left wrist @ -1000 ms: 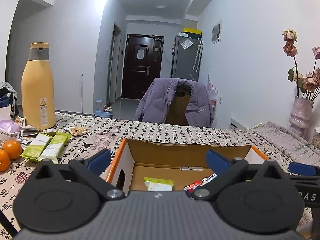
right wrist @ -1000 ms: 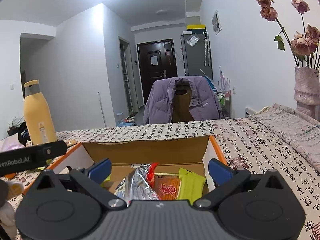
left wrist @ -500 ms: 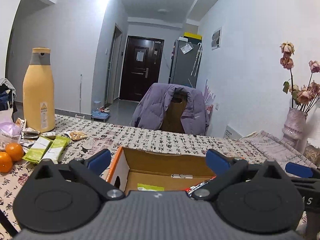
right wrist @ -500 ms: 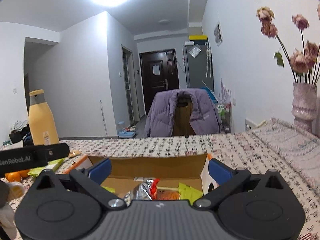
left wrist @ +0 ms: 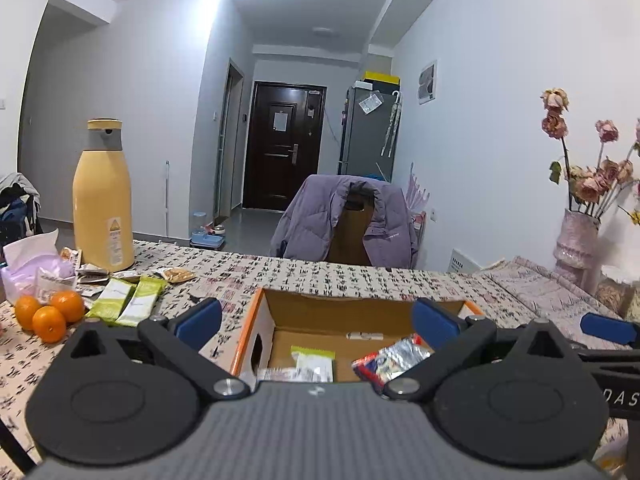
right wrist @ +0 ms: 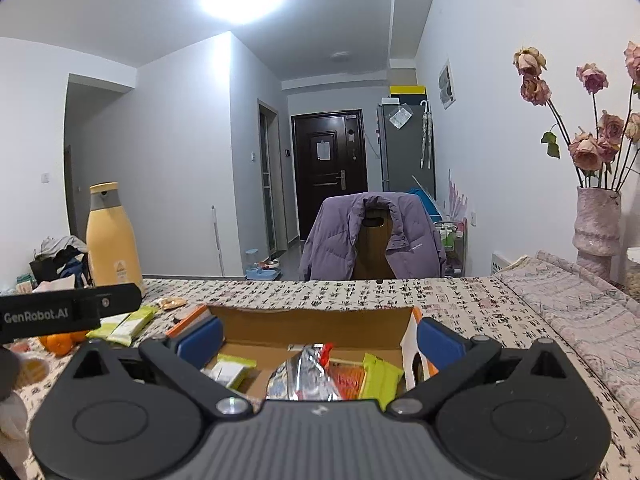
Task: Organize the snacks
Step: 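Move both tools back from the box to the snack pile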
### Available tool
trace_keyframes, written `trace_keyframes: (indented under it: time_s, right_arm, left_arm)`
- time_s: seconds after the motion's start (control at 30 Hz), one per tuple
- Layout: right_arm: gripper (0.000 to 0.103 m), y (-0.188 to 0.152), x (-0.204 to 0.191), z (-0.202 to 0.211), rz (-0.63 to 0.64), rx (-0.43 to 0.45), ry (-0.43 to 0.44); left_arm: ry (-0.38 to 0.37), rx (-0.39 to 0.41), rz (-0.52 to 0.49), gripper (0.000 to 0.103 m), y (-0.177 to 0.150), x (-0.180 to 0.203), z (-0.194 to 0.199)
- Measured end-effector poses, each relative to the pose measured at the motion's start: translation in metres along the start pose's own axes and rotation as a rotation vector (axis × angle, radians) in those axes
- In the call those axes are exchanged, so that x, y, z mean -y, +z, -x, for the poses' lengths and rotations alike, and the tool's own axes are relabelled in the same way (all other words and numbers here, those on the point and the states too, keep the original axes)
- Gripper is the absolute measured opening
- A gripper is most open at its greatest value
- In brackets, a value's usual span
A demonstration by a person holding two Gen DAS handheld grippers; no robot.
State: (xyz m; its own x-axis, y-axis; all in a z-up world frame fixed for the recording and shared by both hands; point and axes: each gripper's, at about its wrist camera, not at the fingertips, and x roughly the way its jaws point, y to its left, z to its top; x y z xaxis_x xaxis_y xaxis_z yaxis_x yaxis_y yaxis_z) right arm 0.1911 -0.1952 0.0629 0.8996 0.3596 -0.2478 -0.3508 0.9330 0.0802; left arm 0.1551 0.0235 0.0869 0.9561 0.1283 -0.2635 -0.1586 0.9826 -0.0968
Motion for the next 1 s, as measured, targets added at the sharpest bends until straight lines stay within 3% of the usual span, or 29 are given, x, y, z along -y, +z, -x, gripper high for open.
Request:
trace_keyframes:
  time_s: [0.53, 0.8, 1.0]
  right_arm:
    - [0.103, -0.06, -0.015, 0.065, 0.056, -0.095, 0.008]
    - [0.103, -0.096, -0.015, 0.086, 0.029, -0.128, 0.01]
    - [0.103, -0.114, -0.011, 0.094, 0.006, -0.147, 0.015]
  left_arm:
    - [-0.012, -0.085, -0.047, 0.103, -0.057, -0.013, 0.061]
    - [-0.024, -0.14, -0.036, 0.103, -0.1, -0.031, 0.078]
    - [-0.053, -0.145, -0.051, 0.103, -0.114, -0.038, 0.091]
